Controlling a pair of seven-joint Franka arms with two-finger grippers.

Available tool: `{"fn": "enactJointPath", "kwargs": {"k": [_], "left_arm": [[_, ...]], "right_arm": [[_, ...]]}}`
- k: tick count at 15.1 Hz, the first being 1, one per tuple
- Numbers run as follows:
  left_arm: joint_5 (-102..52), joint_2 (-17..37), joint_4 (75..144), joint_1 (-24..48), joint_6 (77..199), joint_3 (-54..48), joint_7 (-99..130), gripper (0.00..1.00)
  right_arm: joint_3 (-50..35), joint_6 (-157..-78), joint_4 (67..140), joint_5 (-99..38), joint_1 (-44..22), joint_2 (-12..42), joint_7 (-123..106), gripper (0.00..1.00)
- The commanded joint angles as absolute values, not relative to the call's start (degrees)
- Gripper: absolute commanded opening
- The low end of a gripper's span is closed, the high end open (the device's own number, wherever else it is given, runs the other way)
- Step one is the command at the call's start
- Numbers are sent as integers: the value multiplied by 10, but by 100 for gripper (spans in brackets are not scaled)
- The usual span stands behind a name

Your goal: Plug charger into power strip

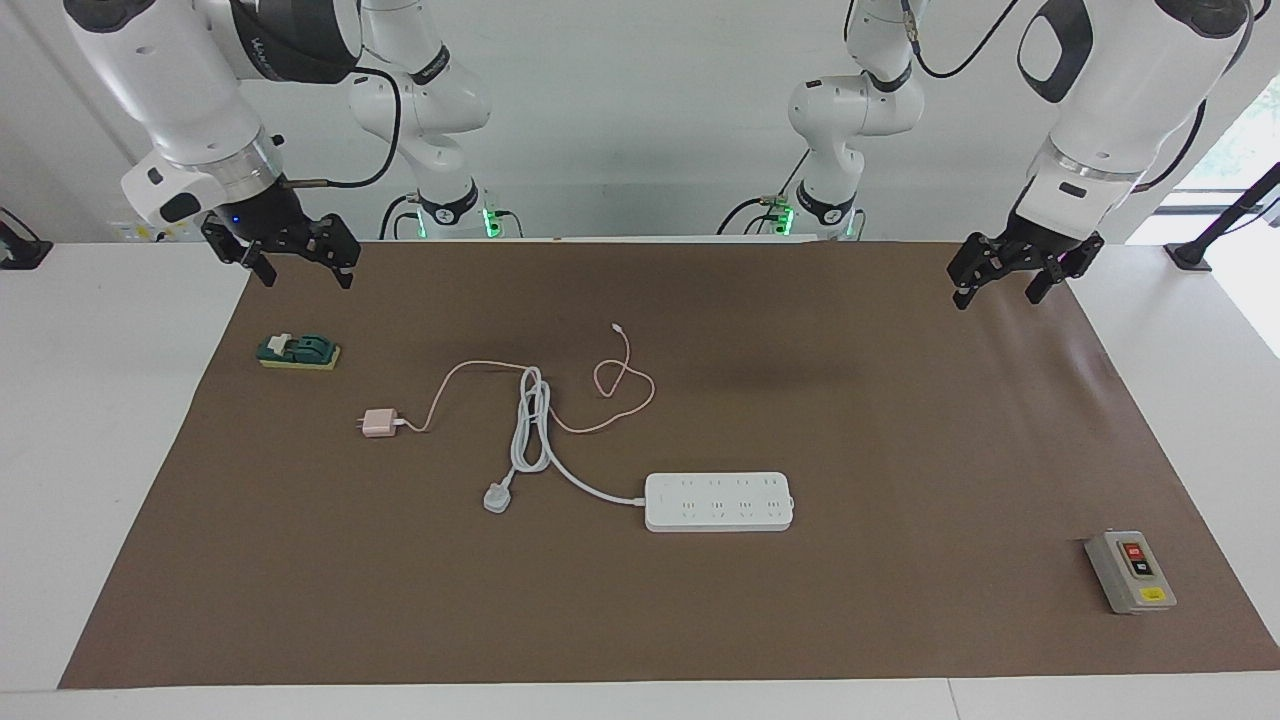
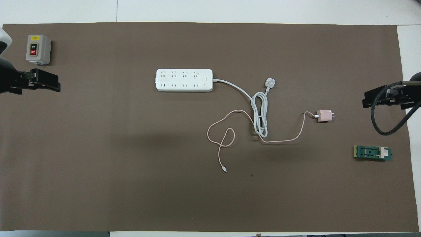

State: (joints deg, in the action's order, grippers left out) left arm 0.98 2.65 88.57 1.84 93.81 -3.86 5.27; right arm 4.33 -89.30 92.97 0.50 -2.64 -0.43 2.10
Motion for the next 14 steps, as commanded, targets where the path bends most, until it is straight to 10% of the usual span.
{"fn": "enactJointPath", "kwargs": {"k": [1,14], "left_arm": [[8,18,892,17,940,-37,52,100],[8,18,892,17,940,-37,52,100]], "right_arm": [[39,-879,918,17,-24,1,10,100],[29,-880,935,8,-23,-7,12,100]]}}
